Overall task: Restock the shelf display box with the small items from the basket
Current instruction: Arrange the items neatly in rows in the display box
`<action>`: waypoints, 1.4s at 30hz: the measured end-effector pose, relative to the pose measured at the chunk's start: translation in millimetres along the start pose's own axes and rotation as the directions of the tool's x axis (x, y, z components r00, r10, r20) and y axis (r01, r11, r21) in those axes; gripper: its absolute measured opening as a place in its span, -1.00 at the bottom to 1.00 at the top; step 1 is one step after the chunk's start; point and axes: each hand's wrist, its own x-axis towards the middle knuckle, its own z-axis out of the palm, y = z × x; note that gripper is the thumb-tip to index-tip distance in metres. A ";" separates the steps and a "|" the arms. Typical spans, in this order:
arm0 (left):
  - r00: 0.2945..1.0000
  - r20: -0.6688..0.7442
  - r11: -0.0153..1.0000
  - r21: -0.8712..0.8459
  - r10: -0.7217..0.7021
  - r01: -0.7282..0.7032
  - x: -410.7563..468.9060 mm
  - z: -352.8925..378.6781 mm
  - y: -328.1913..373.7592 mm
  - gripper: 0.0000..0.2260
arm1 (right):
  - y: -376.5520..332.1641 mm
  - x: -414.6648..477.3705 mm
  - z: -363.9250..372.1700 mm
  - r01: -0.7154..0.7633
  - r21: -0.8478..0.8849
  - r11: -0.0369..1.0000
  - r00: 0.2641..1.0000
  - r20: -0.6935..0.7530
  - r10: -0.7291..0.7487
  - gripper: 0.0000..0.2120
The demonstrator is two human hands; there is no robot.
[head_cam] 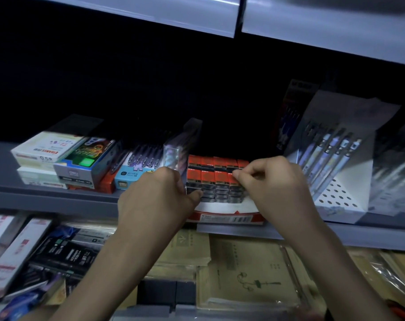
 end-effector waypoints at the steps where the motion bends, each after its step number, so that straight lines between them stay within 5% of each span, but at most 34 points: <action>1: 1.000 -0.002 1.000 0.009 -0.003 0.004 -0.6 -0.4 0.7 -0.60 | 0.6 -0.1 -1.3 0.012 0.002 1.000 1.000 0.004 -0.012 -0.70; 5: 0.998 -0.055 0.997 0.073 0.001 0.003 -3.0 -5.3 4.7 -0.58 | 1.7 7.5 -3.0 0.121 -0.067 0.990 0.991 -0.054 -0.124 -0.78; 10: 0.990 -0.113 0.996 0.025 0.090 -0.088 -5.7 -5.2 12.8 -0.56 | 4.7 11.0 9.3 0.223 -0.346 0.911 0.974 0.109 -0.197 -0.48; 19: 0.985 -0.129 0.993 -0.001 0.113 -0.115 -4.7 2.1 11.7 -0.60 | 13.3 5.2 7.1 0.216 -0.319 0.923 0.976 0.068 -0.205 -0.49; 25: 0.924 -0.191 0.943 0.045 0.333 -0.330 -2.9 6.2 13.4 -0.73 | 31.8 4.4 13.2 0.243 -0.431 0.869 0.958 -0.033 -0.284 -0.53; 31: 0.917 -0.199 0.938 0.064 0.347 -0.341 -0.1 7.7 10.7 -0.73 | 36.4 7.8 12.2 0.261 -0.348 0.900 0.957 -0.026 -0.288 -0.52; 35: 0.950 -0.180 0.965 -0.011 0.256 -0.262 -3.5 0.6 4.8 -0.59 | 28.4 -0.1 7.4 0.253 -0.137 0.958 0.965 -0.040 -0.260 -0.70; 42: 0.989 -0.096 0.983 -0.136 0.111 -0.124 -4.3 2.5 -1.3 -0.66 | 28.3 -0.5 10.6 0.205 -0.082 0.975 0.978 0.053 -0.201 -0.63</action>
